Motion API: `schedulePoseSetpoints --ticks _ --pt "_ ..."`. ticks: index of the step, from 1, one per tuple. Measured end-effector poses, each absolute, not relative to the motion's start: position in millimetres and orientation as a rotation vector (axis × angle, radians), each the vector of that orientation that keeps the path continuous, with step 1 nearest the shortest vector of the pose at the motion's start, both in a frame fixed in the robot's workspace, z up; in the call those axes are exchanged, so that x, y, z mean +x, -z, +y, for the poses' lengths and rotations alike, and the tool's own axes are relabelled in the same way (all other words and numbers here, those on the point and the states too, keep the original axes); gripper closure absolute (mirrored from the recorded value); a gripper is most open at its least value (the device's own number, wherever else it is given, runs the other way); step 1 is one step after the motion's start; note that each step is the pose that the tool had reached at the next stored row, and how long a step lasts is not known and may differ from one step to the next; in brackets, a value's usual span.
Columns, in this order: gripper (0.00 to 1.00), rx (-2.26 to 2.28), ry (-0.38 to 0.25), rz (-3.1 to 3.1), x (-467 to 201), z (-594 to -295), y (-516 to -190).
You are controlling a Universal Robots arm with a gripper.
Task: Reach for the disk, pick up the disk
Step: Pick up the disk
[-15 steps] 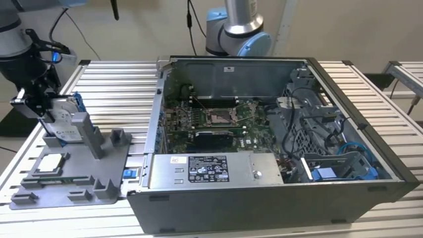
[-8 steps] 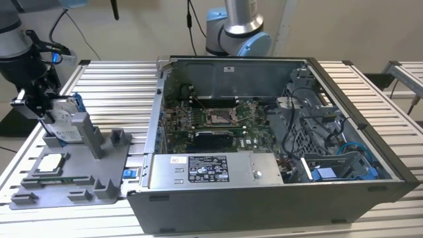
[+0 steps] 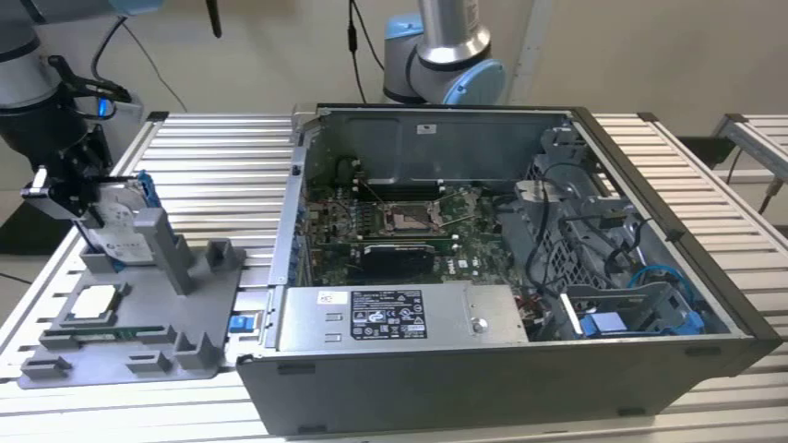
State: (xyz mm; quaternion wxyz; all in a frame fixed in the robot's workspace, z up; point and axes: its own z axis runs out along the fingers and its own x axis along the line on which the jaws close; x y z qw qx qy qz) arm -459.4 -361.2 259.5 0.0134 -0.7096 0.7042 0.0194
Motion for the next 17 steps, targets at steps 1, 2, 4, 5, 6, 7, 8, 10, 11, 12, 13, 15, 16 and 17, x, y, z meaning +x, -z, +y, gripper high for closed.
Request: schedulePoseSetpoints --ticks 1,2,4,5,6,7,8,10,11,12,13,15,16,17 --pt "0.00 -2.211 -0.060 2.194 -459.4 -361.2 -259.5" --pt "0.00 -2.211 -0.061 2.194 -459.4 -361.2 -259.5" --pt "0.00 -2.211 -0.061 2.194 -459.4 -361.3 -259.5" --pt "0.00 -2.210 -0.061 2.193 -459.4 -361.2 -259.3" --pt "0.00 -2.210 -0.061 2.193 -459.4 -361.2 -259.4" --pt "0.00 -2.210 -0.060 2.194 -459.4 -361.2 -259.4" --pt "0.00 -2.210 -0.060 2.193 -459.4 -361.2 -259.2" --pt "0.00 -2.210 -0.060 2.193 -459.4 -361.1 -259.0" --pt "0.00 -2.210 -0.060 2.193 -459.4 -361.2 -259.0" --pt "0.00 -2.210 -0.060 2.193 -459.4 -361.2 -259.1" --pt "0.00 -2.210 -0.060 2.193 -459.4 -361.2 -259.3" --pt "0.00 -2.210 -0.060 2.193 -459.4 -361.2 -259.3" --pt "0.00 -2.211 -0.060 2.194 -459.4 -361.3 -259.3" --pt "0.00 -2.210 -0.060 2.193 -459.4 -361.2 -259.3"
